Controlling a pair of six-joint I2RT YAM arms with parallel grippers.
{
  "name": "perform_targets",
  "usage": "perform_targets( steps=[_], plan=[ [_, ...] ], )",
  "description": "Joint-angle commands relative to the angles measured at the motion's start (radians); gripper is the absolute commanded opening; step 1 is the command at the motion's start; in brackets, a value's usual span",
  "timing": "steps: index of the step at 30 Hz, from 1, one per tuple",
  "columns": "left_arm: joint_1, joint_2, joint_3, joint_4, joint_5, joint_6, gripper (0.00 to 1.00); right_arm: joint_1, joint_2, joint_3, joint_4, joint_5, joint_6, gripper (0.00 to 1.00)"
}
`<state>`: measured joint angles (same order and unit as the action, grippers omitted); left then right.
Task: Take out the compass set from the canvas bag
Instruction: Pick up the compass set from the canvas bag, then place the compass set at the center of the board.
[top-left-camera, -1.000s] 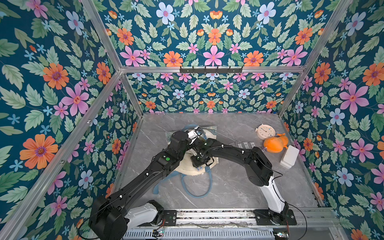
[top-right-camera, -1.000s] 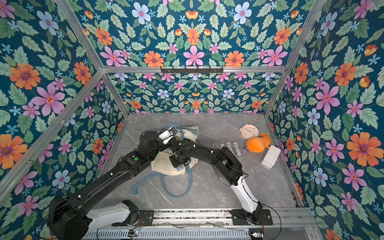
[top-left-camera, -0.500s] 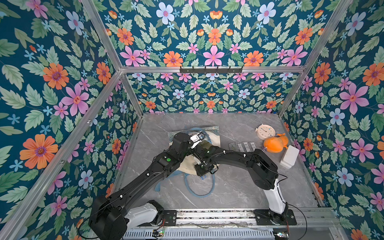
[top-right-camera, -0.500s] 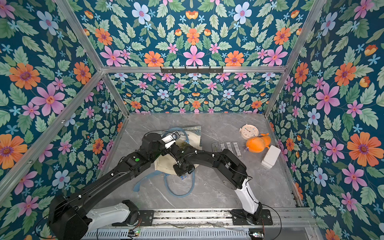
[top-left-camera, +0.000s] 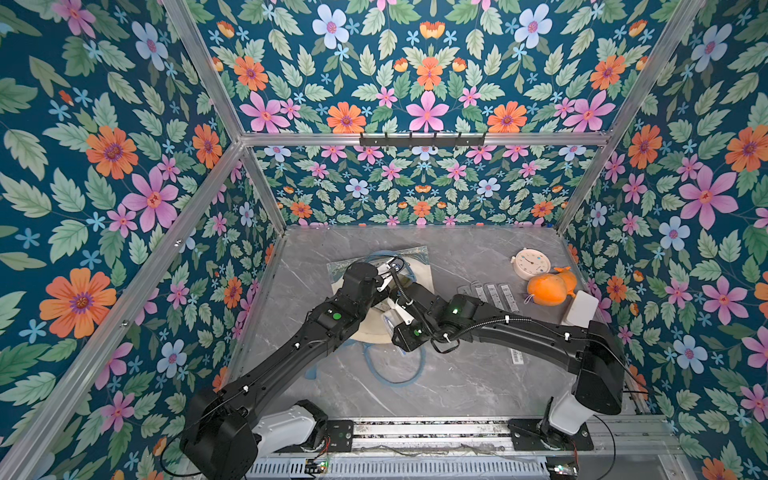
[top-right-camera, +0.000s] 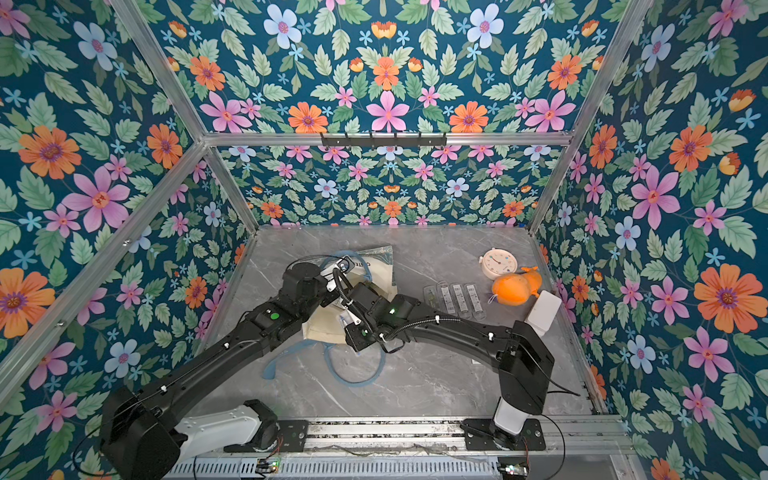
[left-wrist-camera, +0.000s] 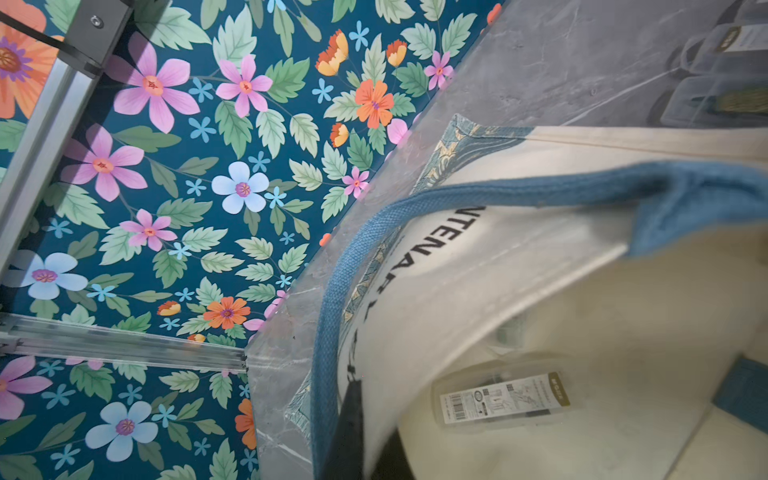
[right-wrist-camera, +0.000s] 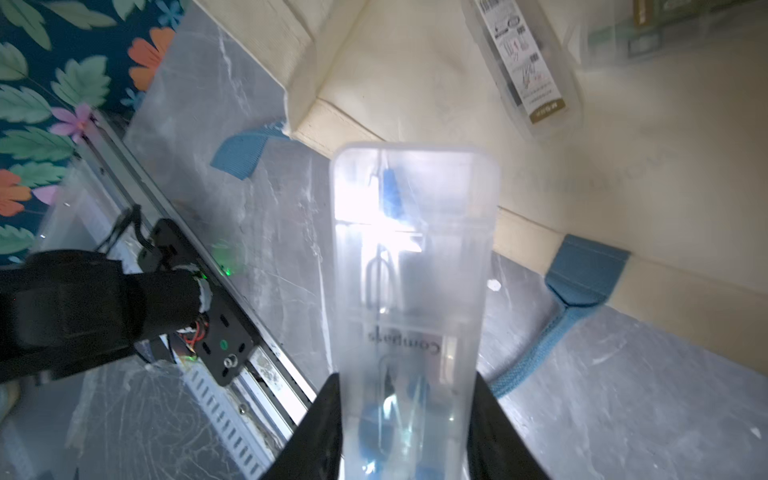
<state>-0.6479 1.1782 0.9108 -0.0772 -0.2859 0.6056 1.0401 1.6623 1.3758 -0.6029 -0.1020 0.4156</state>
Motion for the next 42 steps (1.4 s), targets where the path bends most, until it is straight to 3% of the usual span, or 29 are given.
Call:
perform_targets(
  steps=[1,6,10,19,33,42],
  plan=[
    [0.001,-0.002,0.011,0.011,0.021,-0.012,0.0,0.001,-0.061,-0.026,0.019,-0.004,0.009,0.4],
    [0.002,0.006,0.016,0.007,0.025,-0.023,0.0,0.005,-0.183,-0.106,-0.023,0.015,0.061,0.4],
    [0.002,0.017,0.022,-0.003,0.028,-0.043,0.0,-0.008,-0.302,-0.194,-0.119,0.1,0.117,0.4],
    [0.002,0.02,0.038,-0.034,0.034,-0.076,0.0,-0.286,-0.504,-0.557,-0.193,0.06,0.197,0.39],
    [0.001,0.037,0.089,-0.102,0.075,-0.124,0.0,-0.435,-0.395,-0.687,-0.06,0.086,0.17,0.42],
    [0.001,0.032,0.105,-0.122,0.091,-0.127,0.0,-0.454,-0.395,-0.697,-0.067,0.108,0.138,0.55]
  ],
)
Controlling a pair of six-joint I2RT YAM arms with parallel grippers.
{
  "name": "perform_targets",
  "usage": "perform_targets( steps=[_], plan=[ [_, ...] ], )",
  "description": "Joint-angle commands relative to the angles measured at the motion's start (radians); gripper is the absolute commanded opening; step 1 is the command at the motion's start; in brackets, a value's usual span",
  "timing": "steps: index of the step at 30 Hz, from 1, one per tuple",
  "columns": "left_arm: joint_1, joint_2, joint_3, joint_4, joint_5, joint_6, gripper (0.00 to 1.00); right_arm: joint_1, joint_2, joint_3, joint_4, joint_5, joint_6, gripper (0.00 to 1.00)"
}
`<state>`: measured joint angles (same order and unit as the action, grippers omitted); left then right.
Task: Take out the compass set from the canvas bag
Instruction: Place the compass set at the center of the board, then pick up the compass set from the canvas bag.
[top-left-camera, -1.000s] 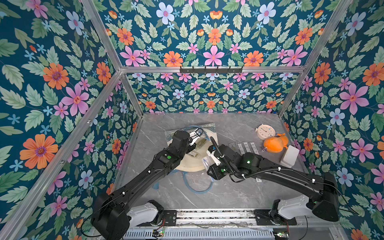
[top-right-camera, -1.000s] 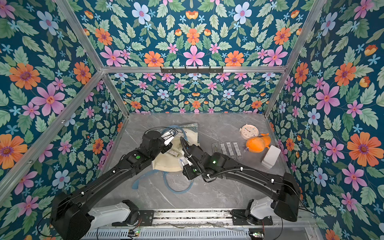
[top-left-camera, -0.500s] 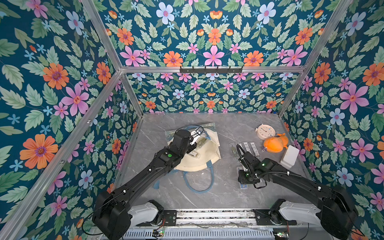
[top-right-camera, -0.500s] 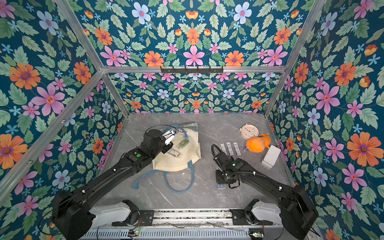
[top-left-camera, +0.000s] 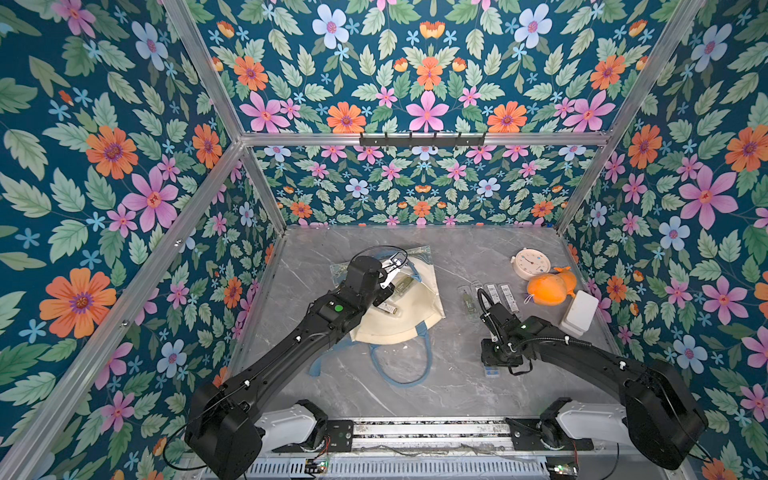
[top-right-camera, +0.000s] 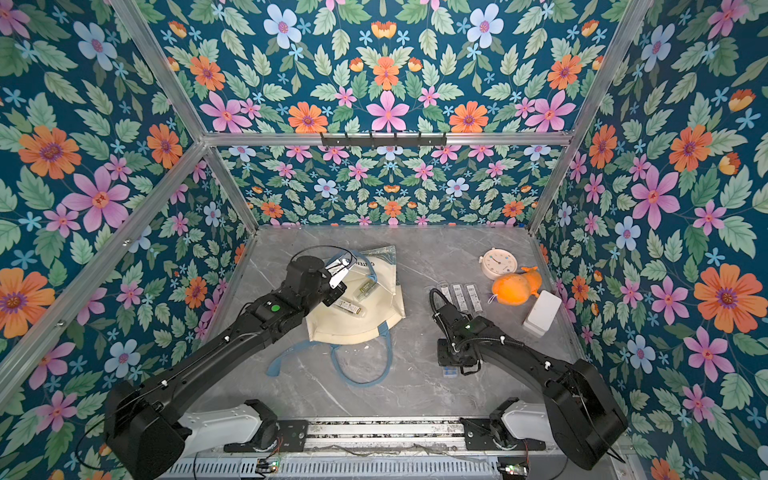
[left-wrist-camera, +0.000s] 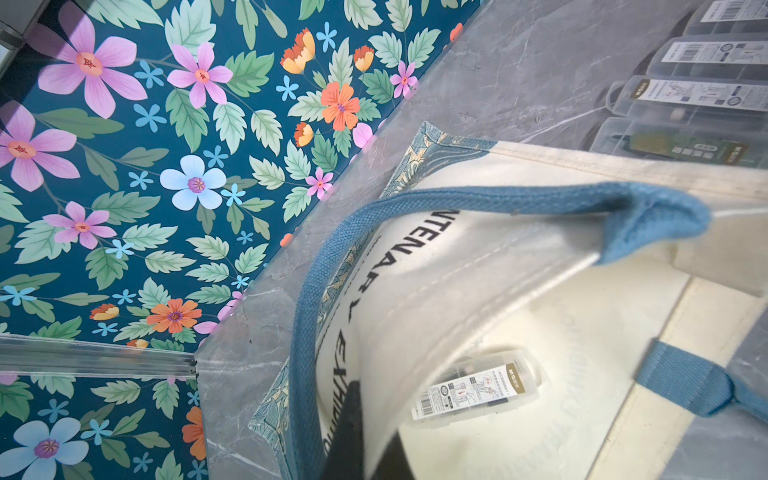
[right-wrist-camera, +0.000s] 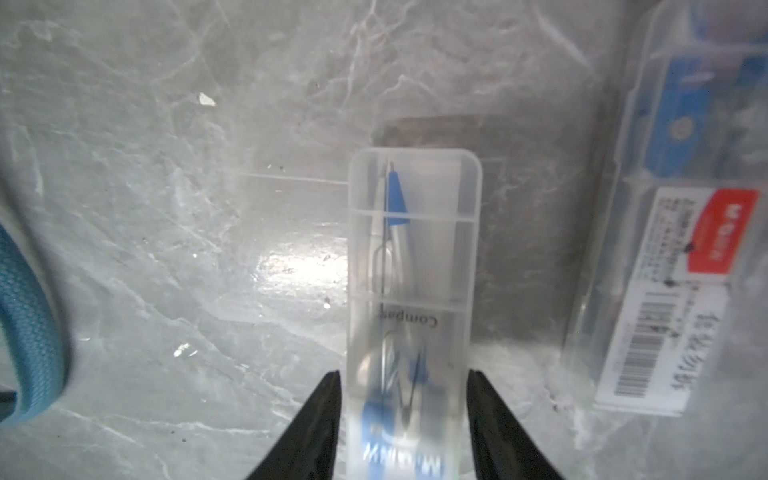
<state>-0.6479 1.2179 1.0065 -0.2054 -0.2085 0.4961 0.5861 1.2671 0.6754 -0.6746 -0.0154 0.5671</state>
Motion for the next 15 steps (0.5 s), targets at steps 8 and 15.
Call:
perform_targets(
  steps=[8,15],
  plan=[
    [0.001,0.014,0.072,-0.044,0.046,-0.043,0.0,0.094,-0.124,0.105,0.081,-0.071,-0.228,0.61],
    [0.001,0.027,0.082,-0.046,0.058,-0.047,0.0,0.295,-0.123,0.029,0.661,-0.223,-0.617,0.6]
  ],
)
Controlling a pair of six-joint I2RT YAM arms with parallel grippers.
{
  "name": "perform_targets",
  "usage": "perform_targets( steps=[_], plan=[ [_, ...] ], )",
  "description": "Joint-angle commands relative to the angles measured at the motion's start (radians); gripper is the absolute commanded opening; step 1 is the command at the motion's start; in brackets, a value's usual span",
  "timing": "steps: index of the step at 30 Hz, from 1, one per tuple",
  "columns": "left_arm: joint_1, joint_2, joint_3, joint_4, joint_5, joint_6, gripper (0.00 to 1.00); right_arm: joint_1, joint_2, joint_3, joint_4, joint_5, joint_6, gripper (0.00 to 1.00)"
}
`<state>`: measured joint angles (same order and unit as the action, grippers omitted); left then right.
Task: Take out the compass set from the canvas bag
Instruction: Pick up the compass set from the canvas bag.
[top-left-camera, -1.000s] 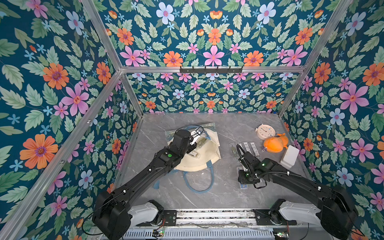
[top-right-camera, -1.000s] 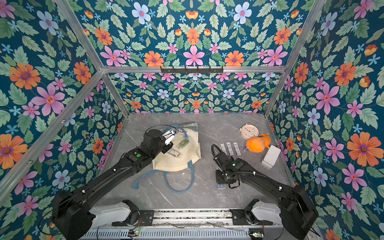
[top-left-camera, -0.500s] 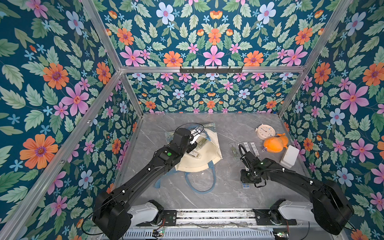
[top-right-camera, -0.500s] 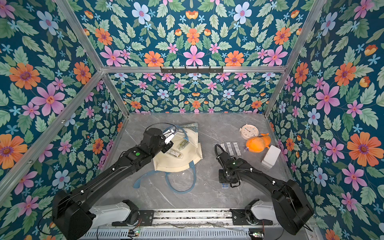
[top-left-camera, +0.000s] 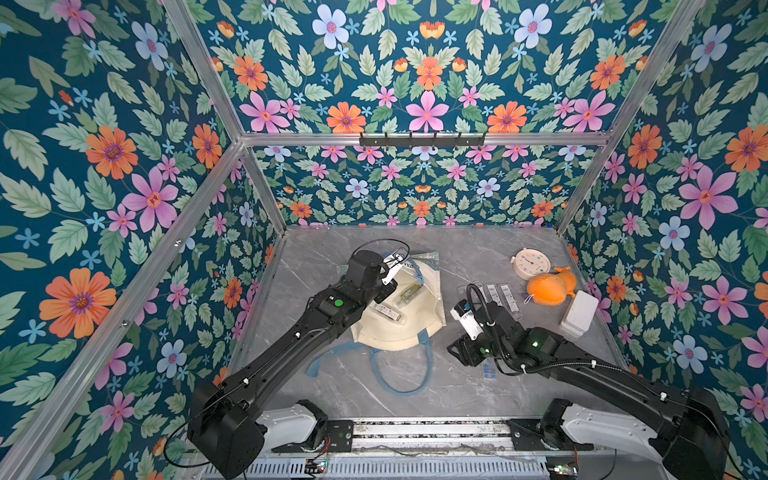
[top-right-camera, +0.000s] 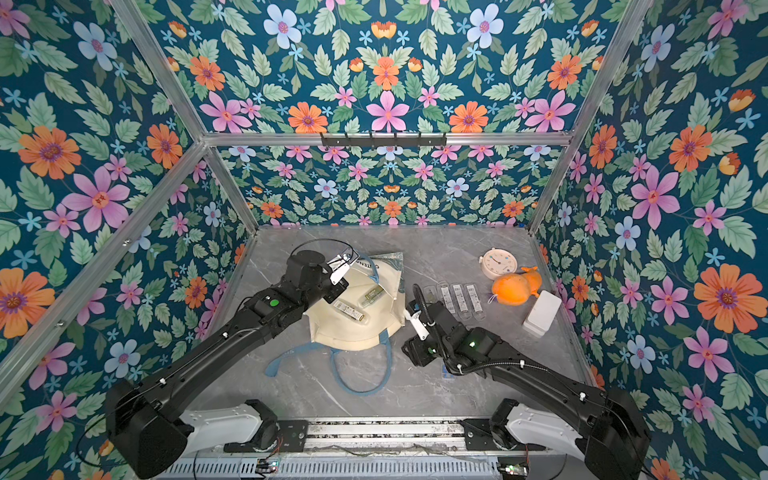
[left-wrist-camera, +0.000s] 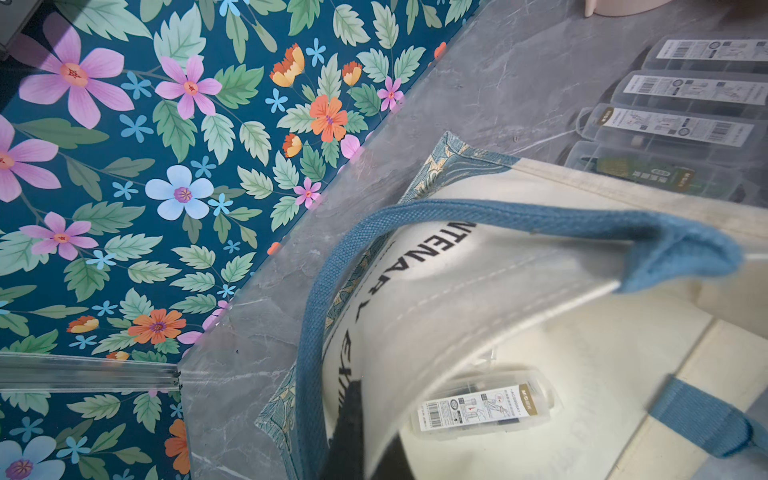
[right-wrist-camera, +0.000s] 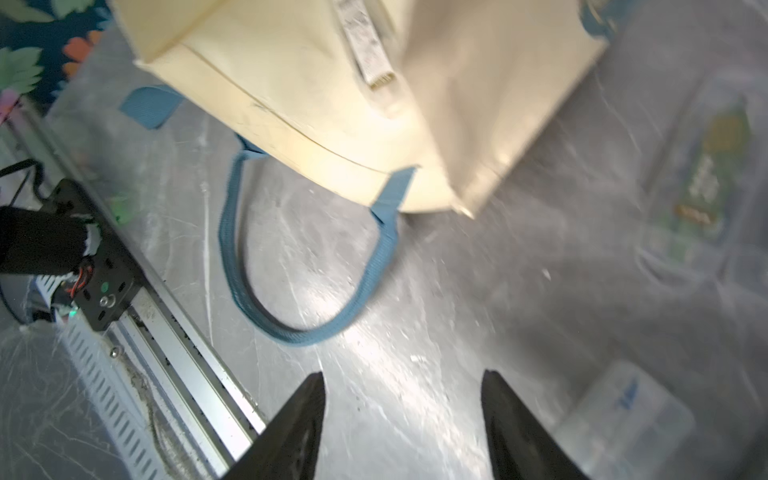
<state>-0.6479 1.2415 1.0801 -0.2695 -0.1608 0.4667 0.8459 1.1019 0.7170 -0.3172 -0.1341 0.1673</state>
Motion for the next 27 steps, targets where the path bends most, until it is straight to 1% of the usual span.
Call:
perform_targets(
  steps=[1,3,5,10,14,20,27],
  plan=[
    [0.001,0.005,0.009,0.018,0.012,-0.017,0.0,0.048,0.076,-0.011,0.365,-0.121,-0.253,0.6],
    [0.001,0.011,0.012,0.019,0.017,-0.02,0.0,0.061,0.189,0.032,0.458,-0.155,-0.309,0.59],
    [0.001,0.016,0.015,0.017,0.019,-0.021,0.0,0.063,0.29,0.097,0.479,-0.194,-0.356,0.56],
    [0.001,0.019,0.022,0.013,0.021,-0.022,0.0,0.064,0.485,0.188,0.584,-0.195,-0.449,0.55],
    [0.002,0.016,0.029,0.006,0.025,-0.028,0.0,0.057,0.615,0.266,0.562,-0.177,-0.481,0.53],
    [0.001,0.008,0.025,-0.001,0.028,-0.03,0.0,0.028,0.71,0.302,0.579,-0.158,-0.46,0.51],
    [0.001,0.009,0.015,-0.001,0.058,-0.028,0.0,0.001,0.788,0.337,0.621,-0.154,-0.436,0.51]
  ],
)
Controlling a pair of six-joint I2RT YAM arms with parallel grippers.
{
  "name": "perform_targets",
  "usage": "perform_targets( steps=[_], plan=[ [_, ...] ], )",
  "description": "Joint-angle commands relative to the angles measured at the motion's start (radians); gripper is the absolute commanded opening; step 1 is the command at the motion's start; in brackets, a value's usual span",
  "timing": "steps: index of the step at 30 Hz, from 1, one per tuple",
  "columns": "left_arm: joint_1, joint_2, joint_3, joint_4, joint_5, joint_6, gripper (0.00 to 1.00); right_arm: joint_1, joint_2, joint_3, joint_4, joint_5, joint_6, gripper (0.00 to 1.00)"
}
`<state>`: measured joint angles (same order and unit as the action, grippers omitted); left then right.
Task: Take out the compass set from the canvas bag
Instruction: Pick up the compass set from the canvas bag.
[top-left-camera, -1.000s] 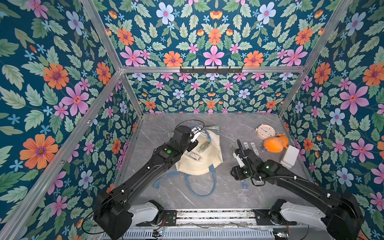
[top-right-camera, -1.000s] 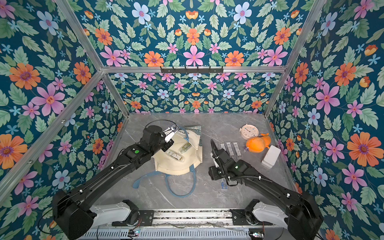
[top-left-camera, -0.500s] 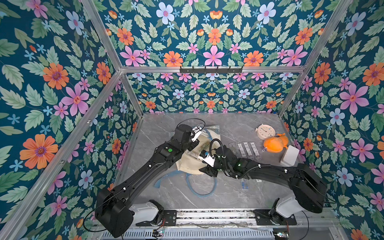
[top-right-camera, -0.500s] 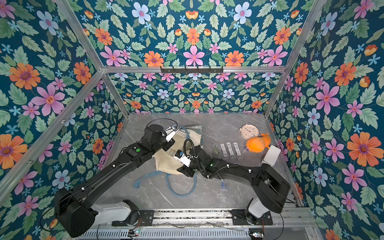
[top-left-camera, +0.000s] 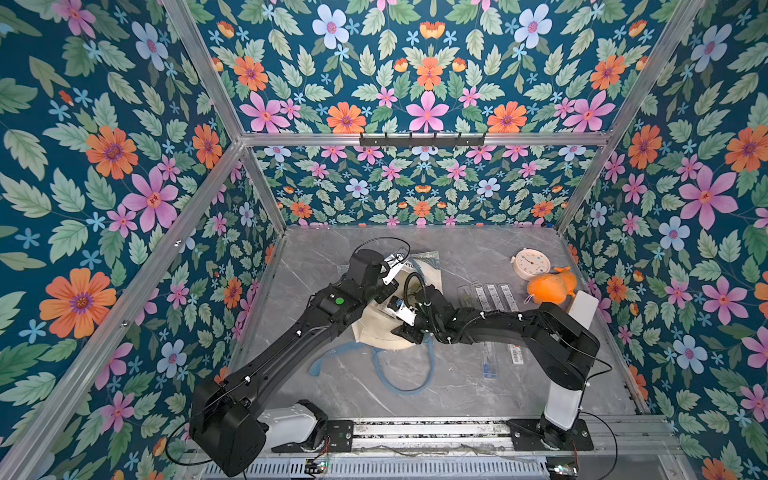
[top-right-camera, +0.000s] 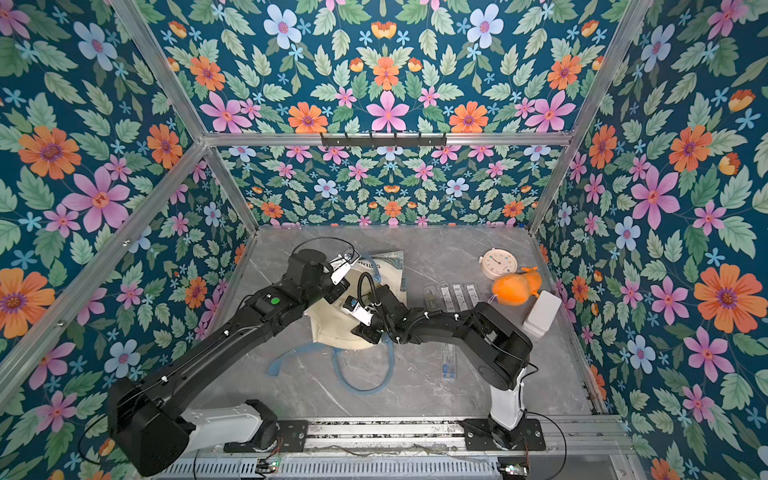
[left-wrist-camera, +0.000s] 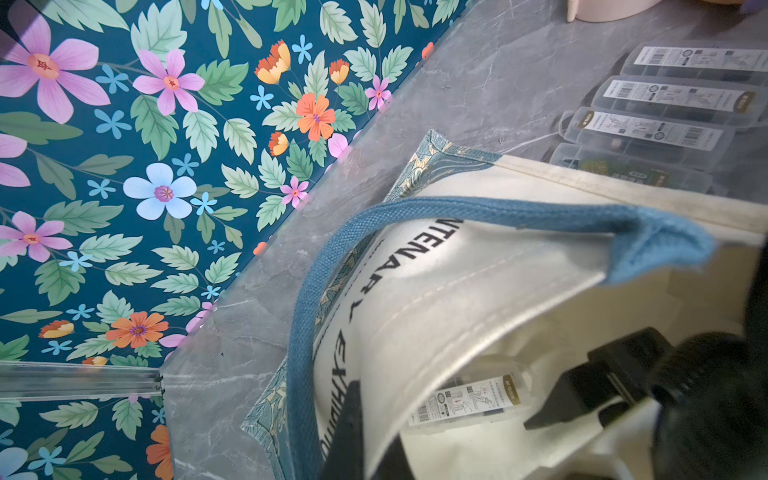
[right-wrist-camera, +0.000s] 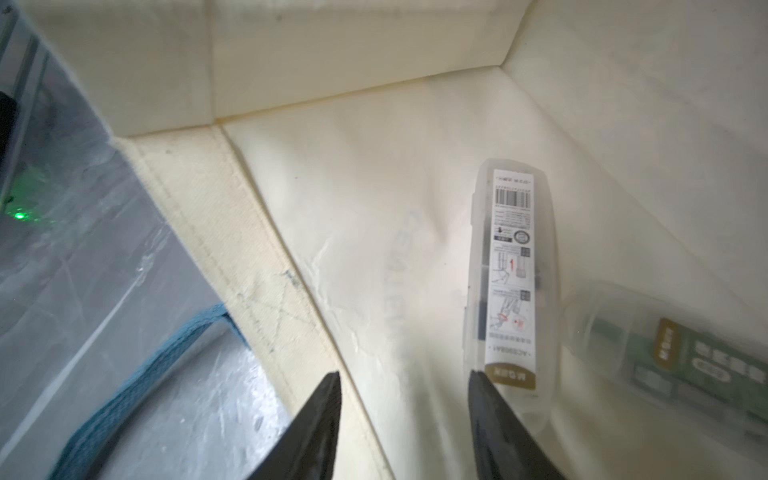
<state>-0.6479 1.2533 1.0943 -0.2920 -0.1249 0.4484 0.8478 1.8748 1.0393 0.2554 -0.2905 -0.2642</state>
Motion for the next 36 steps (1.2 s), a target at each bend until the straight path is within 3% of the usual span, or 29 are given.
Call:
perform_targets(
  steps=[1,14,24,30,36],
  plan=[
    [0.001,-0.003,0.001,0.022,0.023,-0.01,0.0,-0.003,0.023,0.023,0.047,0.004,-0.002,0.51],
    [0.001,-0.008,-0.013,0.017,0.044,-0.002,0.0,-0.039,0.123,0.141,-0.006,0.015,0.049,0.55],
    [0.001,-0.002,-0.02,0.016,0.058,0.003,0.0,-0.045,0.201,0.225,-0.08,0.086,0.103,0.65],
    [0.001,0.005,-0.022,0.017,0.067,0.004,0.0,-0.043,0.291,0.359,-0.304,0.056,0.144,0.68],
    [0.001,0.005,-0.031,0.022,0.07,0.005,0.0,-0.028,0.331,0.386,-0.361,0.014,0.156,0.66]
  ],
)
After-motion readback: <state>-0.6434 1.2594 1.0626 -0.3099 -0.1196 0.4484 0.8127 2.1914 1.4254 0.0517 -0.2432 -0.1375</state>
